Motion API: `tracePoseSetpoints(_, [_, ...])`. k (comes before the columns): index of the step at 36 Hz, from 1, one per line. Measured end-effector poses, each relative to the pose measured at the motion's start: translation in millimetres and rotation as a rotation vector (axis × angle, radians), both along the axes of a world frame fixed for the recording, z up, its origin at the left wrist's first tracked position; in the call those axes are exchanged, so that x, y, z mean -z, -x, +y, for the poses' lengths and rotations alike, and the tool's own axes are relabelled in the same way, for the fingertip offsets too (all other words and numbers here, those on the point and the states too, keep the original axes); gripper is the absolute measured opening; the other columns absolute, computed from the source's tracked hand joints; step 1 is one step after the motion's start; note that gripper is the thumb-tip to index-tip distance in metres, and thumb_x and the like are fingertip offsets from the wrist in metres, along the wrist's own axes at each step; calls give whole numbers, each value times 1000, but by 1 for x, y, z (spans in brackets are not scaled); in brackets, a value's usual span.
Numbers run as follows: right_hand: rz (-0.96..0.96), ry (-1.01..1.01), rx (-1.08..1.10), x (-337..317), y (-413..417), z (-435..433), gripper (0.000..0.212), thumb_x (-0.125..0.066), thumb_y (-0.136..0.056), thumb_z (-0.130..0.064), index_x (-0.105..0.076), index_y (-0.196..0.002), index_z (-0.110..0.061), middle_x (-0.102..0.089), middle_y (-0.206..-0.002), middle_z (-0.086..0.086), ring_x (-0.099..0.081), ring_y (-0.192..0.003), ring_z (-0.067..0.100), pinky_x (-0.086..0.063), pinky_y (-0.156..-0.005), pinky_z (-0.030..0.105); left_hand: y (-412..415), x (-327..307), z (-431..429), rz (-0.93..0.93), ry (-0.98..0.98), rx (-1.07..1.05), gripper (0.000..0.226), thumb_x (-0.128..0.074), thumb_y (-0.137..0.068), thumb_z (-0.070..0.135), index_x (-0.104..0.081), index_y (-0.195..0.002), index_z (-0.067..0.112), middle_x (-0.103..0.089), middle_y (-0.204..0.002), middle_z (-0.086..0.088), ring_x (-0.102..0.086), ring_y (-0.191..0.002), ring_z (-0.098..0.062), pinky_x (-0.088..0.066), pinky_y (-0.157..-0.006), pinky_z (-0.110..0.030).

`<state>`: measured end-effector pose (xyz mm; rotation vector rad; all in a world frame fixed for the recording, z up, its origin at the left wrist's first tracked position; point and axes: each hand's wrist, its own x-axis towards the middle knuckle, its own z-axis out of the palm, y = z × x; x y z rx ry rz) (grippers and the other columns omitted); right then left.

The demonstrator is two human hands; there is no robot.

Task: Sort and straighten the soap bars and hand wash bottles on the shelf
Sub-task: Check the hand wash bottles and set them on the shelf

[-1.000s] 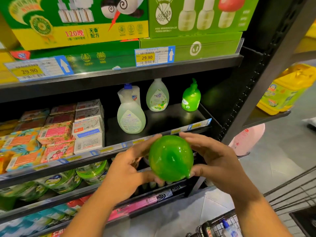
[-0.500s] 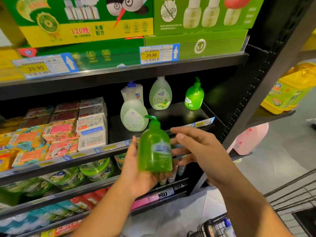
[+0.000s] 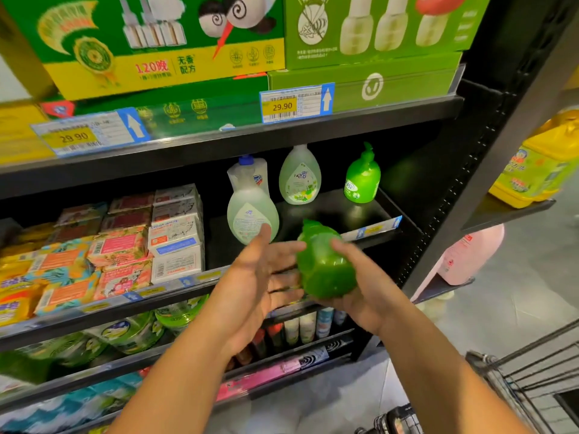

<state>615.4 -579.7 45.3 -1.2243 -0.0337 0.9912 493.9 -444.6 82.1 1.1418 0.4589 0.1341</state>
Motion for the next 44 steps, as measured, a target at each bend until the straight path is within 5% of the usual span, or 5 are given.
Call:
tracePoseSetpoints(7, [116,-153,88,-3,-23,-3,66,-73,-75,-43,-60,-131,-11,-68,-122,22,-70,-101,38,-57,-84,50,-17,-5,16,-78,-155,-145,28,-61,-93,33,-67,-99,7,-74,-88,-12,-65,-67,-22,-52,-65,-33])
tracePoseSetpoints(15, [-875,8,84,13,-41,3,113,-93,-49,-18,-35,-144,-37,-53,-133,0,-63,-116,16,-56,-95,38,-41,89,73,208,-1518,-36,33,-51,-89,41,-69,-105,18,-69,-101,-1,-60,-100,-25,-48,-83,-34])
tracePoseSetpoints(22, [-1102,221,116,27,-74,46,102,-92,-52,-33,-41,-140,-34,-53,-128,-4,-55,-119,17,-48,-102,45,-54,119,78,495,-1850,-77,55,-25,-98,50,-65,-77,20,-64,-73,-3,-61,-71,-32,-35,-61,-36])
tracePoseSetpoints(27, [-1083,329,212,38,-103,84,100,-87,-53,-38,-32,-136,-35,-56,-124,5,-58,-111,25,-53,-95,42,-56,125,71,582,-1903,-109,31,-52,-98,39,-68,-82,18,-64,-77,-5,-59,-70,-32,-36,-61,-37])
tracePoseSetpoints(44, [-1125,659,-220,51,-147,117,119,-87,-57,-63,-23,-153,-31,-42,-149,7,-41,-137,30,-39,-113,49,-55,117,71,653,-1826,1,44,-22,-106,46,-60,-124,33,-62,-110,1,-54,-102,-25,-31,-78,-38])
